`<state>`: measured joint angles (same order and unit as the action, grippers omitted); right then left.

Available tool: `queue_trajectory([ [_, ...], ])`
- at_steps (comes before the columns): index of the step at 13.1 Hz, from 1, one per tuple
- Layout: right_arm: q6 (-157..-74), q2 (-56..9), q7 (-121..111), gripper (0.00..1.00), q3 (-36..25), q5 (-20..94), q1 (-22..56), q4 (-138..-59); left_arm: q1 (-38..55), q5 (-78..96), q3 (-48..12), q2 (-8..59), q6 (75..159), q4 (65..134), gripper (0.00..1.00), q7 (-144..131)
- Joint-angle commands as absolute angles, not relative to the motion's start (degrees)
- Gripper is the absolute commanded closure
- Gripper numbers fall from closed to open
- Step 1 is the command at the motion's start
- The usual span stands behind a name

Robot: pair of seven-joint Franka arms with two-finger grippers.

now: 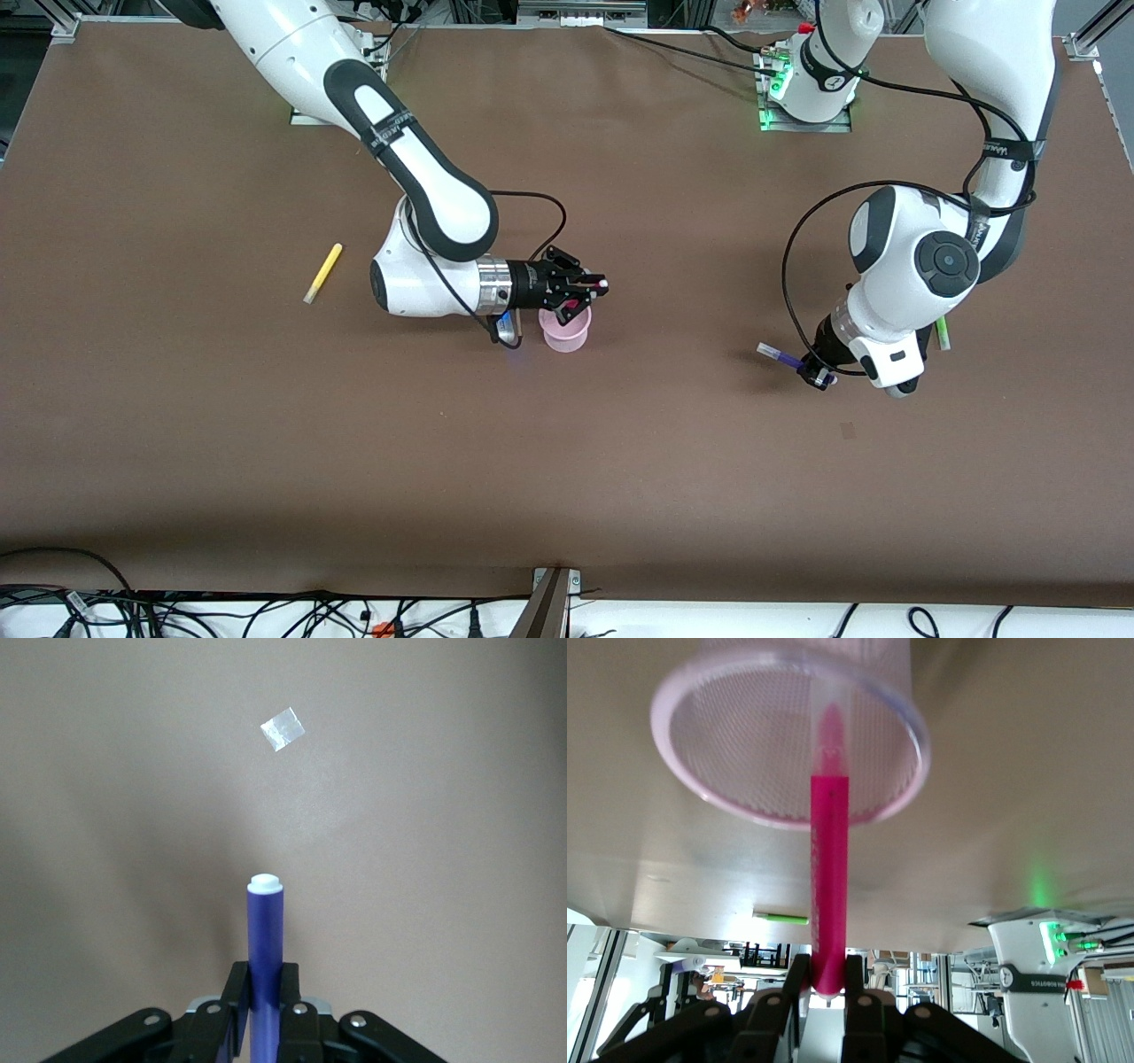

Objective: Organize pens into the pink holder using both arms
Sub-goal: 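Carry the pink marker over the pink cup and drop it in, then withdraw the right gripper while the left gripper carries the blue marker to the cup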

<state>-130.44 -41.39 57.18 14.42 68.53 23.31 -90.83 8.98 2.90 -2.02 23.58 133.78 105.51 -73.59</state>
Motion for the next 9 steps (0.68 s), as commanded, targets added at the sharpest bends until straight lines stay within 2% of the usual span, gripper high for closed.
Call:
queue_trajectory([
  [1, -131.74, -41.75, 55.63, 0.0, 13.2, 69.0, 22.94, -89.04, 9.67, 1.41, -1.49, 23.91, 132.63, 104.68, 1.0, -74.71],
  [3, -130.79, -41.49, 55.72, 0.0, 10.56, 64.89, 23.03, -85.44, 9.67, 1.41, -1.49, 23.82, 132.63, 104.68, 1.0, -74.71],
  [5, -128.07, -39.03, 55.63, 0.0, 8.97, 54.19, 22.59, -83.42, 11.24, 1.41, -1.76, 23.91, 132.63, 103.2, 1.0, -77.15],
  [9, -116.92, -35.7, 54.59, 0.0, 8.88, 36.52, 16.8, -78.76, 18.96, 0.8, -1.32, 23.73, 132.36, 99.59, 1.0, -87.51],
])
